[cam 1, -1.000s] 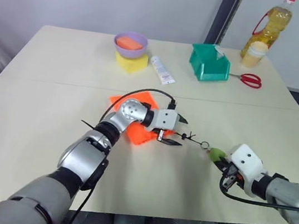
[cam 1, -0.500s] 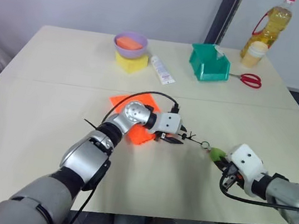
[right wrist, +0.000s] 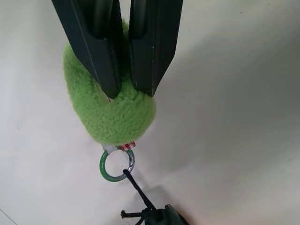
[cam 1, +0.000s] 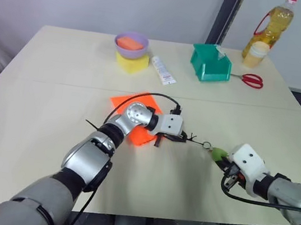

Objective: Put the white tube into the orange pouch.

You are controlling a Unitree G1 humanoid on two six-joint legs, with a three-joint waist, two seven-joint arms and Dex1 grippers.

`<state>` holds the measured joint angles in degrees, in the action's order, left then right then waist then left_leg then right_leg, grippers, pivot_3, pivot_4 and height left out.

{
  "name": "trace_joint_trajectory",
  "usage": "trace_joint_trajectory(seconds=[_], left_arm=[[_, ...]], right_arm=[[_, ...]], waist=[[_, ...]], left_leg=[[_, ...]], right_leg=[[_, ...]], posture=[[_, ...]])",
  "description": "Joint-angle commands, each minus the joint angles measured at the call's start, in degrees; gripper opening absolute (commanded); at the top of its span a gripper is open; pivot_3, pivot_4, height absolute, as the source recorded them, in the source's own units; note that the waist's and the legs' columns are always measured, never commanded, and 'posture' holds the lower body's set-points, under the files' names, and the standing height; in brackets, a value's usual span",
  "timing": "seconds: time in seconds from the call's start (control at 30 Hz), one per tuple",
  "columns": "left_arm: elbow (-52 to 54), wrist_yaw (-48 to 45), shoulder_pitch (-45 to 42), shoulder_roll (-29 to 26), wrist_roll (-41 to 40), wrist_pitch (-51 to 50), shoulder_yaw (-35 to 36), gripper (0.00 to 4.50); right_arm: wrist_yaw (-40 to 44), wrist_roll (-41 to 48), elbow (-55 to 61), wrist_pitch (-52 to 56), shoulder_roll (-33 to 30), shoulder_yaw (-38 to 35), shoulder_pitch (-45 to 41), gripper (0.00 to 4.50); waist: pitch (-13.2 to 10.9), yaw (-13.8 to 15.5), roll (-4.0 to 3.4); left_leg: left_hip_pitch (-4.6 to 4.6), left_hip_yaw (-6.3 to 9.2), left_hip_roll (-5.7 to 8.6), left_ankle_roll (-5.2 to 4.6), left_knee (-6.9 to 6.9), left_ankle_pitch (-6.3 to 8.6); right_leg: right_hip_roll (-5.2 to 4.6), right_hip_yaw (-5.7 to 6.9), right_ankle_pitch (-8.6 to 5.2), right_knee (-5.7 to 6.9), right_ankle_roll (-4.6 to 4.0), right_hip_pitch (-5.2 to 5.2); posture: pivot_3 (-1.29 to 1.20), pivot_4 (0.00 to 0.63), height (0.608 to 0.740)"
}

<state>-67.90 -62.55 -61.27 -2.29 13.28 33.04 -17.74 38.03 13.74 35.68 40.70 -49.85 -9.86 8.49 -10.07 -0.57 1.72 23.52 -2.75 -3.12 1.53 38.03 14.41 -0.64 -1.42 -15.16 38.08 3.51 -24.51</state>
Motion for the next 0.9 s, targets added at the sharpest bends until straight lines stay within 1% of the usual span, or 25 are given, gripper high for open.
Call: trace_joint_trajectory(seconds=[0.03, 0.2, 0.33, 0.63, 0.73, 0.9], left_arm=[[0.18, -0.02, -1.59, 0.16, -0.36, 0.29, 0.29, 0.19], [0.02, -0.5, -1.49, -0.31, -0.24, 0.16, 0.2, 0.19], [-0.06, -1.31, -1.66, -2.33, -0.1, 0.3, 0.35, 0.19], [2.68, -7.35, 0.65, -14.29, -0.62, 0.95, 0.66, 0.19], [7.2, -12.13, 4.35, -19.33, -3.46, -0.21, 1.98, 0.19], [15.59, -14.34, 10.4, -23.43, -6.74, -3.4, 2.53, 0.19]], right_arm=[[-0.23, -0.13, 1.74, -0.38, -0.03, -1.28, -0.36, 0.0], [-0.25, -0.26, 1.68, -0.41, -0.15, -1.29, -0.52, 0.0], [0.1, -0.32, 1.35, -0.65, -0.55, -2.02, -0.19, 0.0], [1.0, -1.55, -0.69, -2.07, -2.23, -3.05, 0.08, 0.0], [2.11, -1.21, -0.42, -2.73, -2.65, -3.03, -0.07, 0.0], [3.38, -0.3, -0.12, -3.42, -2.23, -1.97, -1.32, 0.0]], waist=[[0.0, 0.0, 0.0], [0.0, 0.0, 0.0], [0.0, -0.02, 0.0], [0.0, -0.14, 0.0], [0.01, -0.24, -0.02], [0.02, -0.21, -0.03]], left_leg=[[0.0, 0.0, 0.0, 0.0, 0.0, 0.0], [0.0, 0.0, 0.0, 0.0, 0.0, 0.0], [0.0, 0.0, 0.0, 0.0, 0.0, 0.0], [-0.02, 0.01, -0.01, 0.0, -0.01, 0.0], [-0.03, 0.0, -0.03, 0.0, -0.01, 0.0], [-0.07, -0.01, -0.07, 0.0, -0.01, 0.0]], right_leg=[[0.0, 0.0, 0.0, 0.0, 0.0, 0.0], [0.0, 0.0, 0.0, 0.0, 0.0, 0.0], [0.0, 0.0, 0.0, 0.0, 0.0, 0.0], [0.01, 0.0, 0.0, 0.01, 0.0, 0.01], [0.01, 0.0, 0.0, 0.01, -0.01, 0.01], [0.02, 0.0, 0.0, 0.03, -0.01, 0.03]], posture=[[0.0, 0.15, 0.731], [0.0, 0.15, 0.731], [0.0, 0.15, 0.731], [0.0, 0.15, 0.731], [0.0, 0.15, 0.731], [0.0, 0.15, 0.731]])
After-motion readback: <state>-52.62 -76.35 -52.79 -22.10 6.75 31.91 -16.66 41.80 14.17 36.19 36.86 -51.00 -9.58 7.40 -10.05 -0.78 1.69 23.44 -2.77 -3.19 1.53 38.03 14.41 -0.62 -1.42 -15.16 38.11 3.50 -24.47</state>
